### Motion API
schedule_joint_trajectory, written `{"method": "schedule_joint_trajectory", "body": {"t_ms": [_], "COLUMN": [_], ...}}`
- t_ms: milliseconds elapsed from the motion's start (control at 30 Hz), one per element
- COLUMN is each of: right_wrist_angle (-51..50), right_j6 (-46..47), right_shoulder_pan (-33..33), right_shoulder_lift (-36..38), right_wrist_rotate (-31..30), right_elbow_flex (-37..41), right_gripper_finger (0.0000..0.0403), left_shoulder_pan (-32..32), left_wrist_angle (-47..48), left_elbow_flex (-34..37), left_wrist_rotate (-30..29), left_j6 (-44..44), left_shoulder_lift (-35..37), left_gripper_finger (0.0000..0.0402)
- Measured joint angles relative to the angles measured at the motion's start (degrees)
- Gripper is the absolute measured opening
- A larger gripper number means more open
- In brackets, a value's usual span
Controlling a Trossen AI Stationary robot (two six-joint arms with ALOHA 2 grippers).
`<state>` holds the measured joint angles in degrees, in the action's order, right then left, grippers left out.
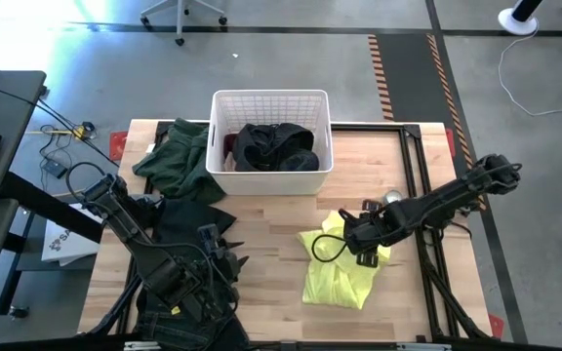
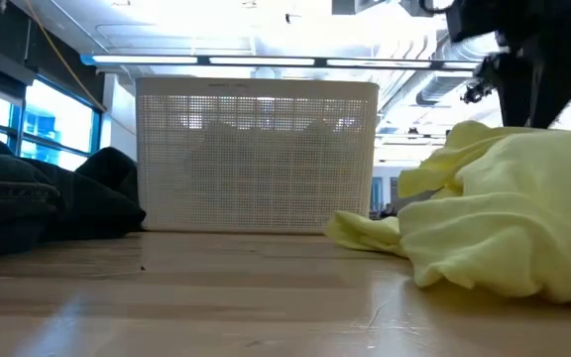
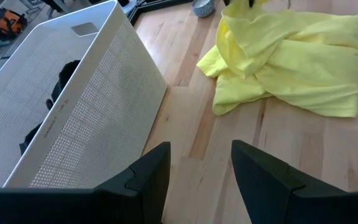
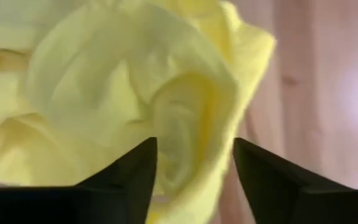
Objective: Sort clothes
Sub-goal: Adjust the yellow shirt
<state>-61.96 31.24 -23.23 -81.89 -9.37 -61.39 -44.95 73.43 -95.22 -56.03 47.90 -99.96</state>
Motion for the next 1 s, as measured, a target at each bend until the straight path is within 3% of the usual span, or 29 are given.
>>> {"method": "schedule_joint_trajectory", "body": {"t_ms": [167,333,500,833,1000], "right_wrist_angle": [-8.6,-0.7,15.8,21.9,34.8], "right_j6": [0.9,0.4,-3.0,-1.3,-1.3], "right_shoulder_pan": [0.0,-1.3,-2.5,0.8,0.9], "right_shoulder_lift": [0.0,0.0,-0.6,-5.7,-8.5], "right_wrist_rotate": [-0.7,-1.0,-1.5,-1.0,2.1], "right_elbow_flex": [-7.5,-9.2,-3.8,10.1,17.8], "right_gripper_finger": [0.0246,0.0249,0.025,0.0262,0.0281], "left_shoulder_pan": [0.0,-0.2,-0.2,-0.2,-0.1], "left_wrist_angle": [0.0,0.0,0.0,0.0,0.0], "left_elbow_flex": [0.0,0.0,0.0,0.0,0.0], "left_wrist_rotate": [0.3,0.5,0.5,0.6,0.6], "left_j6": [0.0,0.0,0.1,0.0,0.0], "left_shoulder_lift": [0.0,0.0,0.0,0.0,0.0], "left_gripper_finger": [0.0168,0.0168,0.0168,0.0168,0.0168]}}
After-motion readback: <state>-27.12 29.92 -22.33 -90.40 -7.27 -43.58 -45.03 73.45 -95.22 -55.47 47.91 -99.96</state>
